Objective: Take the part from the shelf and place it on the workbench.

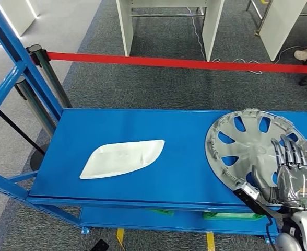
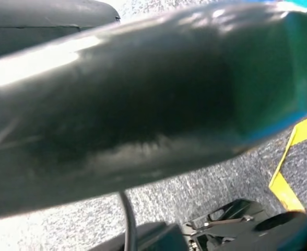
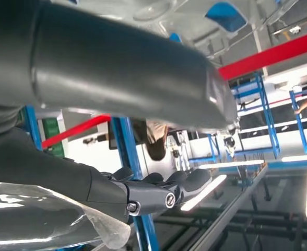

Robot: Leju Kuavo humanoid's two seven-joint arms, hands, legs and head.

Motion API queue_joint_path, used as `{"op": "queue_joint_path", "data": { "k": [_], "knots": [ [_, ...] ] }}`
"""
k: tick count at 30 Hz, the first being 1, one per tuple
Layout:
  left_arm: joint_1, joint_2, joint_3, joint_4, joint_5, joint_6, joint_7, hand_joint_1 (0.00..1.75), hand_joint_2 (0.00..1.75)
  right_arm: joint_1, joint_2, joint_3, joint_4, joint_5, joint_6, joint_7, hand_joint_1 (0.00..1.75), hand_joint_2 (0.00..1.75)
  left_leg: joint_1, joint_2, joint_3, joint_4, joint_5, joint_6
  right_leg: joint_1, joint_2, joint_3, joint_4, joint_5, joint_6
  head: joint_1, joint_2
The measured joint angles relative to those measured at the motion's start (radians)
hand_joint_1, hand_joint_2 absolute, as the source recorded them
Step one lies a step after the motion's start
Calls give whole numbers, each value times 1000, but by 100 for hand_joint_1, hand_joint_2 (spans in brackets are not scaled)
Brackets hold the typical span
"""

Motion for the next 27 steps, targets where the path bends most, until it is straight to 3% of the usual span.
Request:
{"op": "queue_joint_path", "data": {
  "k": [1, 2, 4, 5, 6, 10, 12, 14, 15, 16, 17, 19, 21, 25, 27],
  "knots": [
    [1, 0, 0, 0, 0, 0, -1, 0, 0, 5, 3, -6, -7, -3, 2, 1, 0, 0, -1, 0, 1, -4, 16, 4, 3, 0, 1, 0, 0, -1, 0, 0],
    [2, 0, 1, 0, 0, 1, -2, 0, 0, 10, 5, -13, -14, -14, 8, 1, 0, 0, -3, 0, 20, -46, 48, 10, 6, 1, 3, 0, -1, -1, 0, 0],
    [2, 1, 4, 0, 0, 2, -4, 0, 0, 21, 9, -28, -31, -67, 37, -11, 0, 0, -10, 1, 84, -186, 117, 29, 12, 1, 7, 1, -3, -1, 1, 0],
    [1, 2, 6, 0, 0, 3, -4, 0, 0, 28, 10, -36, -37, -101, 54, -21, 0, 0, -13, 1, 109, -240, 133, 36, 13, 1, 6, 2, -3, 1, 1, 0],
    [1, 2, 7, 0, 0, 3, -4, 0, 0, 36, 11, -42, -42, -130, 68, -31, 0, 0, -16, 2, 121, -271, 139, 41, 14, 0, 4, 3, -3, 4, 2, 0],
    [5, 1, 10, 0, 0, 5, -5, 0, 0, 58, 14, -64, -60, -170, 86, -50, 0, 0, -13, 2, 127, -298, 145, 49, 10, 1, -9, 13, -12, 24, 2, 0],
    [3, 0, 12, 0, 0, 6, -5, 0, 0, 62, 14, -73, -65, -173, 88, -51, 0, 0, -7, 3, 130, -308, 152, 53, 8, 3, -47, 94, -62, 34, 6, 0],
    [3, -2, 13, 0, 0, 5, -7, 0, 0, 67, 14, -78, -66, -174, 90, -51, 0, 0, -6, 4, 128, -308, 152, 55, 3, 2, -109, 229, -123, 43, 8, 0],
    [3, -3, 13, 0, 0, 5, -7, 0, 0, 70, 15, -79, -66, -174, 91, -51, 0, 0, -6, 4, 128, -308, 152, 54, 0, 2, -131, 274, -134, 47, 7, 0],
    [4, -3, 13, 0, 0, 5, -8, 0, 0, 73, 15, -80, -66, -174, 91, -52, 0, 0, -5, 4, 128, -307, 152, 54, -3, 2, -134, 282, -126, 51, 7, 0],
    [4, -3, 14, 0, 0, 5, -8, 0, 0, 75, 15, -81, -66, -174, 92, -52, 0, 0, -3, 4, 129, -306, 151, 53, -6, 2, -118, 248, -99, 54, 7, 0],
    [4, -4, 14, 0, 0, 5, -9, 0, 0, 75, 15, -84, -68, -175, 92, -52, 0, 0, -1, 3, 131, -302, 147, 45, -12, 2, -44, 103, -34, 59, 8, 0],
    [3, -4, 14, 0, 0, 5, -9, 0, 0, 76, 16, -86, -70, -175, 94, -53, 0, 0, -3, 1, 129, -296, 144, 32, -12, 6, 8, 7, -10, 53, 9, 0],
    [3, -2, 14, 0, 0, 5, -9, 0, 0, 79, 17, -88, -74, -176, 95, -54, 0, 0, -3, 1, 124, -286, 136, 11, -10, 9, 14, -1, -10, 24, 8, 0],
    [2, -2, 14, 0, 0, 5, -9, 0, 0, 78, 17, -88, -76, -177, 96, -55, 0, 0, -2, 2, 94, -213, 90, 3, -12, 6, 16, -4, -9, 11, 6, 0]
  ]
}}
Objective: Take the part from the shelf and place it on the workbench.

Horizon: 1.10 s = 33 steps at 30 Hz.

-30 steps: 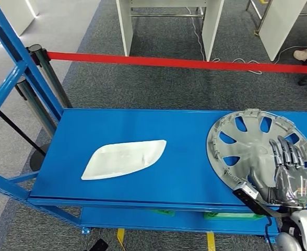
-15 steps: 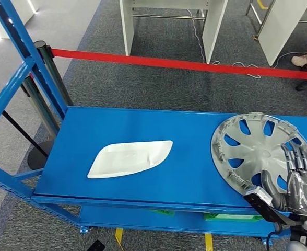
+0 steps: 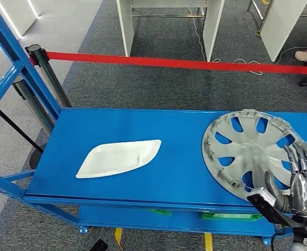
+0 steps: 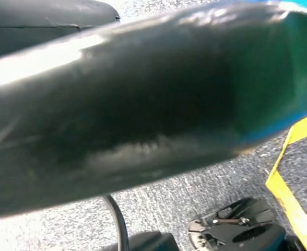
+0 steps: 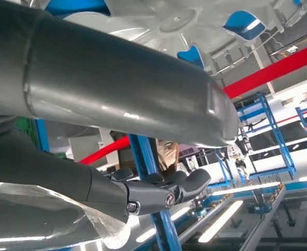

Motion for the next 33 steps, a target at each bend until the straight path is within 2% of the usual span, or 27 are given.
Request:
{"op": "queue_joint_path", "data": {
  "k": [2, 3, 4, 5, 7, 8, 9, 10, 12, 14, 16, 18, 19, 20, 21, 22, 23, 24, 25, 27, 29, 31, 33],
  "knots": [
    [1, 0, 0, 0, 0, 0, 0, 0, 0, 2, 0, 0, 0, -14, 12, -5, 0, 0, 0, 0, -62, 138, -64, -2, 3, -2, 0, 0, -1, -7, -1, 0],
    [1, 0, 0, 0, 0, -1, 0, 0, 0, 4, 1, 0, 0, -28, 24, -11, 0, 0, 0, 0, -87, 193, -81, -2, 5, -3, 0, 1, -2, -9, -1, 0],
    [2, -1, 0, 0, 0, -3, 1, 0, 0, 8, 2, 1, 0, -47, 40, -20, 0, 0, -1, 0, -97, 213, -78, 1, 8, -3, 1, 1, -2, -10, -1, 0],
    [2, -1, 0, 0, 0, -4, 3, 0, 0, 13, 2, 3, 1, -66, 55, -29, 0, 0, -1, 0, -87, 190, -54, 6, 10, -2, 3, 1, -3, -10, -1, 0],
    [1, 0, 0, 0, -1, -8, 6, 0, 0, 23, 5, 7, 1, -105, 88, -47, 0, 0, -7, 0, -29, 61, 19, 22, 15, -2, 7, 1, -5, -11, -1, 0],
    [0, 1, 0, 0, -1, -9, 7, 0, 0, 28, 6, 9, 2, -127, 109, -55, 0, 0, -9, 0, 1, -4, 43, 30, 17, -1, 8, 2, -6, -9, -1, 0],
    [-2, 2, 0, 0, -1, -9, 7, 0, 0, 33, 7, 10, 3, -154, 134, -60, 0, 0, -12, 1, 20, -49, 55, 35, 19, -1, 6, 3, -7, -6, -1, 0],
    [-4, 2, 0, 0, -2, -10, 7, 0, 0, 39, 7, 13, 5, -182, 162, -64, 0, 0, -14, 1, 28, -69, 55, 38, 19, -2, 4, 3, -7, -2, 0, 0],
    [-6, 2, 0, 0, -3, -10, 8, 0, 0, 53, 4, 19, 8, -232, 210, -70, 0, 0, -14, 0, 29, -80, 55, 38, 18, -3, 1, 1, -7, 8, -1, 0],
    [-7, 3, 0, 0, -7, -13, 10, 0, 0, 67, -6, 26, 10, -268, 244, -77, 0, 87, -9, 0, 33, -91, 61, 43, 17, -2, -12, 23, -25, 20, 1, 0],
    [-9, 3, 0, 0, -12, -18, 15, 0, 0, 80, -20, 31, 15, -296, 279, -84, 0, 175, -5, 1, 35, -97, 64, 48, 13, -2, -61, 122, -80, 31, 4, 0],
    [-10, 2, 0, 0, -18, -23, 24, 0, 0, 93, -40, 42, 23, -324, 325, -93, 0, 175, -4, 2, 34, -97, 63, 50, 10, -2, -125, 252, -132, 40, 4, 0],
    [-11, 2, 0, 0, -21, -24, 28, 0, 0, 98, -52, 50, 28, -337, 347, -97, 0, 175, -4, 3, 34, -97, 63, 50, 8, -2, -142, 281, -133, 44, 4, 0],
    [-11, 2, 0, 0, -24, -26, 31, 0, 0, 102, -65, 58, 33, -347, 363, -101, 0, 175, -3, 3, 35, -96, 62, 49, 5, -3, -139, 270, -114, 48, 4, 0],
    [-13, 2, 0, 0, -27, -27, 32, 0, 0, 104, -77, 65, 37, -353, 372, -103, 0, 175, -2, 3, 36, -95, 60, 47, 2, -3, -116, 219, -79, 51, 4, 0],
    [-14, 2, -1, 0, -29, -27, 33, 0, 0, 103, -86, 70, 41, -357, 376, -104, 0, 175, -1, 2, 37, -93, 58, 43, -1, -4, -80, 145, -43, 54, 4, 0],
    [-16, 2, -1, 0, -30, -28, 33, 0, 0, 100, -93, 76, 44, -359, 378, -103, 0, 175, -2, 2, 37, -88, 54, 37, -2, -3, -44, 77, -19, 53, 5, 0],
    [-17, 2, -1, 0, -31, -28, 35, 0, 0, 97, -99, 84, 48, -359, 378, -101, 0, 175, -3, 2, 36, -85, 52, 31, -2, -1, -19, 29, -5, 49, 5, 0],
    [-19, 2, -1, 0, -32, -28, 38, 0, 0, 92, -104, 93, 51, -358, 376, -99, 0, 175, -5, 1, 35, -82, 51, 25, -1, 1, -6, 7, -4, 43, 5, 0],
    [-20, 2, -1, 0, -33, -30, 44, 0, 0, 82, -113, 112, 58, -355, 374, -95, 0, 175, -4, 1, 36, -81, 51, 16, 3, 5, -3, 7, -5, 27, 4, 0],
    [-23, 2, -1, 0, -33, -32, 48, 0, 0, 67, -121, 131, 66, -353, 374, -89, 0, 175, -1, 2, 33, -62, 35, 7, 2, 4, 0, 4, -4, 13, 2, 0],
    [-25, 2, -1, 0, -33, -34, 49, 0, 0, 48, -131, 153, 78, -351, 376, -77, 0, 175, 1, 2, -5, 28, -19, 1, 1, 3, 3, 2, -2, 0, -1, 0],
    [-24, 2, -1, 0, -33, -34, 52, 0, 0, 30, -144, 177, 91, -346, 374, -57, 0, 175, 1, 2, -65, 163, -78, -1, 4, 3, 2, 2, -2, -6, -3, 0]
  ]
}}
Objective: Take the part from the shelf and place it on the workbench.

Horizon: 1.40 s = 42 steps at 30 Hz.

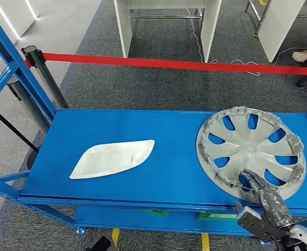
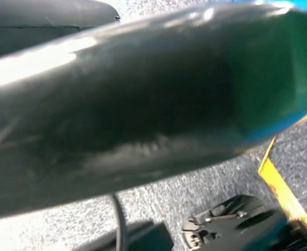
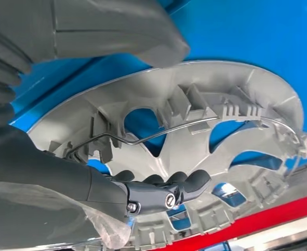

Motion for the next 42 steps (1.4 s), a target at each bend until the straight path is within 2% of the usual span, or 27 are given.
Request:
{"op": "queue_joint_path", "data": {
  "k": [1, 2, 3, 5, 7, 10, 11, 13, 15, 16, 17, 18, 20, 21, 23, 25, 27, 28, 30, 31, 32, 33, 35, 36, 38, 40, 42],
  "knots": [
    [1, 0, 0, 0, 0, 0, 1, 0, 0, -7, -8, 12, 5, 7, -3, 14, 0, 175, 0, 0, -17, 40, -9, 0, 1, 1, 0, 0, 0, -1, 0, 0],
    [2, -1, 0, 0, 0, 0, 2, 0, 0, -13, -16, 24, 9, 16, -8, 30, 0, 175, 0, 0, -18, 44, 1, 2, 2, 1, 1, 0, 0, -1, 0, 0],
    [3, 0, 0, 0, 0, 0, 2, 0, 0, -18, -26, 35, 12, 29, -14, 47, 0, 175, 0, 0, 0, 7, 29, 5, 3, 2, 3, 0, 0, -1, 0, 0],
    [2, 0, 0, 0, 1, 1, 2, 0, 0, -24, -47, 53, 13, 61, -28, 88, 0, 175, -1, 0, 66, -128, 94, 12, 5, 2, 6, 1, -1, 3, 0, 0],
    [2, 0, 0, 0, 2, 2, 1, 0, 0, -27, -70, 64, 14, 95, -41, 130, 0, 175, -3, -1, 107, -220, 118, 18, 7, 2, 4, 3, -1, 13, 1, 0],
    [7, 0, 0, 0, 4, 5, -3, 0, 0, -27, -106, 75, 14, 131, -49, 175, 0, 175, -4, -1, 106, -237, 120, 30, 6, 1, -3, 2, 1, 32, 1, 0],
    [9, 0, 1, 0, 4, 6, -4, 0, 0, -25, -117, 78, 14, 137, -49, 185, 0, 175, -3, -1, 106, -239, 123, 36, 5, 1, -9, 11, -8, 37, 2, 0],
    [10, -1, 1, 0, 6, 8, -5, 0, 0, -19, -135, 82, 12, 151, -50, 204, 0, 175, -1, 0, 104, -243, 127, 45, 3, 0, -48, 87, -55, 45, 3, 0],
    [11, -2, 1, 0, 10, 8, -6, 0, 0, -17, -145, 85, 11, 182, -55, 236, 0, 175, -3, 0, 101, -243, 128, 49, 3, -1, -111, 219, -114, 49, 3, 0],
    [12, -3, 2, 0, 12, 9, -6, 0, 0, -17, -147, 86, 11, 202, -60, 253, 0, 175, -4, 1, 100, -242, 127, 50, 3, -1, -136, 267, -126, 50, 3, 0],
    [12, -3, 2, 0, 14, 9, -6, 0, 0, -18, -147, 87, 11, 222, -66, 267, 0, 175, -5, 1, 100, -242, 127, 50, 3, -1, -145, 280, -119, 50, 3, 0],
    [12, -3, 3, 0, 16, 9, -6, 0, 0, -21, -147, 87, 11, 236, -71, 275, 0, 175, -5, 1, 101, -242, 126, 50, 3, -1, -133, 253, -93, 48, 3, 0],
    [11, -5, 3, 0, 18, 10, -6, 0, 0, -28, -147, 87, 11, 248, -75, 282, 0, 175, -6, 1, 105, -242, 124, 48, 4, -2, -69, 120, -25, 43, 3, 0],
    [11, -6, 3, 0, 20, 10, -6, 0, 0, -32, -147, 87, 11, 249, -75, 282, 0, 175, -8, 0, 105, -240, 122, 46, 5, -2, -37, 58, -5, 39, 3, 0],
    [11, -7, 4, 0, 21, 9, -6, 0, 0, -39, -147, 86, 11, 249, -75, 279, 0, 175, -11, 0, 102, -238, 122, 38, 8, -2, -9, 5, 1, 33, 2, 0],
    [11, -7, 6, 0, 21, 9, -5, 0, 0, -44, -147, 83, 11, 250, -78, 275, 2, 175, -11, 0, 100, -236, 121, 28, 8, -1, -7, 2, 2, 24, 0, 0],
    [11, -7, 8, 0, 21, 9, -4, 0, 0, -49, -147, 81, 11, 254, -80, 273, 10, 175, -10, 0, 92, -211, 100, 17, 4, -2, -3, -3, 5, 13, -2, 0],
    [10, -7, 9, 0, 21, 9, -4, 0, 0, -51, -147, 80, 11, 255, -80, 272, 25, 175, -9, 0, 75, -171, 75, 12, 2, -4, -1, -6, 6, 8, -3, 0],
    [11, -6, 11, 0, 21, 9, -4, 0, 0, -52, -147, 79, 12, 255, -80, 265, 104, 175, -7, 0, 19, -45, 13, 5, 2, -6, 0, -5, 4, 2, -5, 0],
    [12, -5, 11, 0, 21, 9, -4, 0, 0, -53, -146, 79, 13, 252, -80, 260, 143, 175, -6, 0, -6, 10, -6, 3, 2, -7, 0, -5, 4, 1, -5, 0],
    [14, -3, 11, 0, 21, 9, -4, 0, 0, -53, -146, 78, 15, 250, -79, 255, 172, 175, -5, 0, -19, 35, -5, 2, 2, -6, 0, -5, 4, 1, -5, 0],
    [14, -2, 12, 0, 22, 9, -4, 0, 0, -54, -145, 77, 17, 246, -78, 249, 175, 175, -5, 0, -13, 22, 15, 2, 2, -6, 1, -4, 3, 1, -5, 0],
    [14, 2, 12, 0, 22, 8, -5, 0, 0, -57, -144, 74, 21, 239, -72, 238, 175, 175, -5, 0, 40, -97, 87, 7, 2, -4, 3, -3, 2, 4, -5, 0],
    [13, 3, 13, 0, 22, 7, -5, 0, 0, -58, -144, 72, 24, 235, -68, 233, 175, 175, -6, 0, 68, -160, 111, 11, 4, -4, 3, 0, 0, 7, -5, 0],
    [12, 5, 14, 0, 21, 5, -5, 0, 0, -63, -144, 69, 28, 228, -60, 224, 175, 175, -9, -1, 95, -227, 125, 18, 7, -2, -3, 2, 0, 17, -5, 0],
    [12, 7, 15, 0, 21, 4, -6, 0, 0, -68, -144, 65, 32, 223, -54, 218, 175, 175, -10, -1, 94, -233, 123, 27, 6, -1, -5, -1, 3, 28, -4, 0],
    [12, 10, 17, 0, 21, 3, -6, 0, 0, -70, -144, 62, 36, 221, -51, 215, 175, 175, -7, 0, 97, -242, 129, 40, 5, -2, -13, 13, -11, 38, -2, 0]
  ]
}}
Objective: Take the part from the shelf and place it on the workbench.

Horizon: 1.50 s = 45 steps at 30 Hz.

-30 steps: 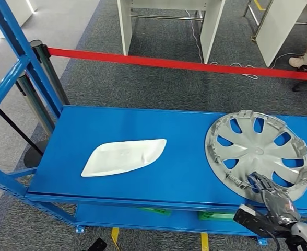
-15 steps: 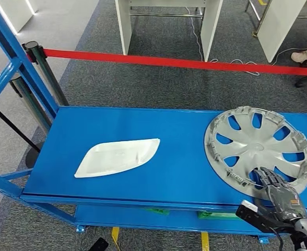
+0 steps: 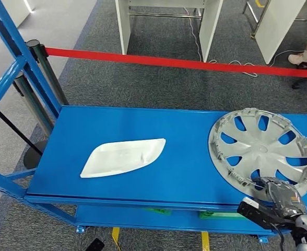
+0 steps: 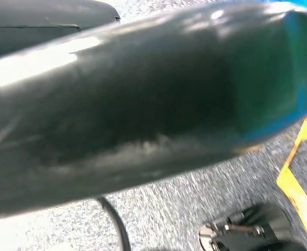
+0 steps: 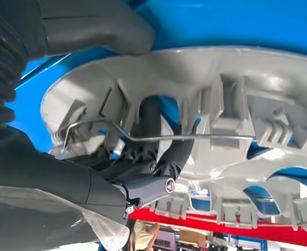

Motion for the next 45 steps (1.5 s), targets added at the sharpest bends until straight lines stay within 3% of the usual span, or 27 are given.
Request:
{"op": "queue_joint_path", "data": {
  "k": [1, 4, 5, 6, 7, 9, 11, 15, 17, 19, 20, 21, 22, 24, 25, 27, 30, 32, 34, 35, 36, 37, 39, 40, 42, 45],
  "knots": [
    [-1, 1, 1, 0, 0, 0, 0, 0, 0, -1, 0, -2, 2, -1, 1, -1, 175, 175, 2, 1, 1, -4, 3, 5, 0, -1, -18, 35, -21, 4, 2, 0],
    [-1, 0, 1, 0, 0, 0, 0, 0, 0, 0, 0, -1, 9, -2, 3, -4, 175, 175, 2, 1, 0, -6, 4, 11, -1, -2, -113, 227, -107, 10, 5, 0],
    [-1, 1, 2, 0, 0, 0, 0, 0, 0, 1, 0, 1, 11, -3, 4, -7, 175, 175, 1, 1, 0, -6, 4, 12, -1, -2, -132, 264, -112, 11, 5, 0],
    [-1, 1, 2, 0, 0, 0, 0, 0, 0, 1, 0, 2, 13, -5, 5, -10, 175, 175, 1, 1, 1, -6, 3, 12, -1, -2, -133, 262, -98, 11, 5, 0],
    [-1, 1, 2, 0, 0, 0, 0, 0, 0, -1, 0, 3, 14, -6, 5, -13, 175, 175, 1, 1, 3, -5, 3, 12, -2, -3, -114, 220, -67, 10, 5, 0],
    [-2, 1, 2, 0, 0, 1, -2, 0, 0, -7, 0, 3, 15, -9, 8, -19, 175, 175, -1, 0, 7, -4, -1, 7, -1, -5, -45, 77, -3, 7, 5, 0],
    [-3, 1, 3, 0, 0, 3, -4, 0, 0, -14, 0, 4, 15, -10, 8, -24, 175, 175, -5, -1, 6, -1, -3, -2, 1, -4, 0, -8, 17, -1, 4, 0],
    [-3, 3, 4, 0, 0, 5, -5, 0, 0, -15, 0, 3, 14, -9, -10, -32, 175, 175, -3, -1, 4, 12, -16, -21, 0, -3, 9, -18, 18, -24, 2, 0],
    [-3, 4, 7, 0, 0, 6, -5, 0, 0, -13, 0, 2, 11, -8, -21, -34, 175, 175, -2, -1, -30, 92, -66, -31, -3, -5, 13, -21, 19, -34, 0, 0],
    [0, 5, 9, 0, 1, 6, -5, 0, 0, -8, 1, 2, 8, -7, -28, -36, 175, 175, 0, 0, -90, 226, -127, -36, -2, -6, 13, -21, 18, -39, -2, 0],
    [3, 5, 10, 0, 1, 6, -5, 0, 0, -5, 1, 1, 7, -8, -31, -37, 175, 175, 0, 0, -111, 272, -139, -37, -2, -6, 13, -21, 18, -40, -2, 0],
    [5, 5, 10, 0, 2, 6, -5, 0, 0, -1, 1, 0, 4, -9, -34, -39, 175, 175, 0, 0, -117, 282, -130, -36, -1, -5, 14, -21, 18, -40, -2, 0],
    [6, 6, 10, 0, 3, 7, -5, 0, 0, 3, 1, -1, 1, -10, -37, -40, 175, 175, 0, 0, -104, 252, -103, -34, -1, -5, 16, -21, 17, -39, -2, 0],
    [6, 8, 11, 0, 6, 9, -10, 0, 0, 15, 1, -7, -9, -10, -43, -45, 175, 175, -1, -1, -44, 119, -30, -25, 0, -4, 19, -21, 15, -37, -1, 0],
    [6, 8, 11, 0, 7, 10, -13, 0, 0, 21, 1, -11, -15, -9, -50, -49, 175, 175, -2, -1, -18, 57, -8, -20, 1, -4, 18, -19, 14, -34, -1, 0],
    [6, 9, 12, 0, 10, 14, -17, 0, 0, 35, 0, -17, -30, 3, -76, -59, 175, 175, -7, -2, 1, 3, 1, -13, 2, -4, 11, -17, 15, -24, 0, 0],
    [8, 8, 15, 0, 12, 18, -21, 0, 0, 64, 0, -27, -69, 47, -141, -73, 175, 175, -6, -1, -1, -9, 6, 0, -2, -4, 0, -9, 7, -7, 0, 0],
    [7, 8, 18, 0, 12, 21, -23, 0, 0, 76, 0, -39, -97, 72, -179, -77, 175, 175, -2, 0, 2, -17, 12, 9, -4, -4, -33, 57, -36, 1, 4, 0],
    [7, 7, 19, 0, 12, 22, -23, 0, 0, 80, 0, -50, -115, 81, -197, -78, 175, 175, -2, 1, 1, -17, 11, 13, -5, -4, -96, 191, -96, 6, 6, 0],
    [7, 6, 19, 0, 12, 22, -23, 0, 0, 83, 0, -53, -121, 84, -201, -78, 175, 175, -2, 2, 2, -17, 11, 13, -6, -4, -125, 246, -112, 9, 6, 0],
    [7, 6, 19, 0, 12, 22, -23, 0, 0, 88, 0, -54, -127, 88, -204, -79, 175, 175, -1, 2, 2, -17, 10, 13, -7, -4, -138, 270, -110, 12, 6, 0],
    [8, 6, 19, 0, 12, 22, -23, 0, 0, 93, 1, -56, -134, 97, -209, -81, 175, 175, 0, 2, 4, -16, 9, 12, -9, -5, -131, 250, -86, 14, 6, 0],
    [8, 5, 20, 0, 12, 22, -26, 0, 0, 101, 1, -66, -155, 131, -242, -89, 175, 175, 2, 0, 6, -10, 2, 5, -14, -6, -70, 119, -16, 18, 6, 0],
    [8, 5, 20, 0, 12, 23, -29, 0, 0, 104, 2, -73, -169, 154, -267, -95, 175, 175, 1, 0, 6, -5, -2, -1, -14, -5, -37, 55, 5, 17, 7, 0],
    [8, 5, 22, 0, 12, 24, -34, 0, 0, 112, 7, -88, -203, 202, -314, -107, 175, 175, -2, -1, 3, 3, -6, -12, -12, -2, -6, -1, 11, 8, 8, 0],
    [11, 4, 26, 0, 14, 25, -36, 0, 0, 125, 13, -100, -243, 244, -346, -117, 175, 175, -2, -1, 3, 2, -4, -19, -7, 1, -6, 2, 10, -5, 9, 0]
  ]
}}
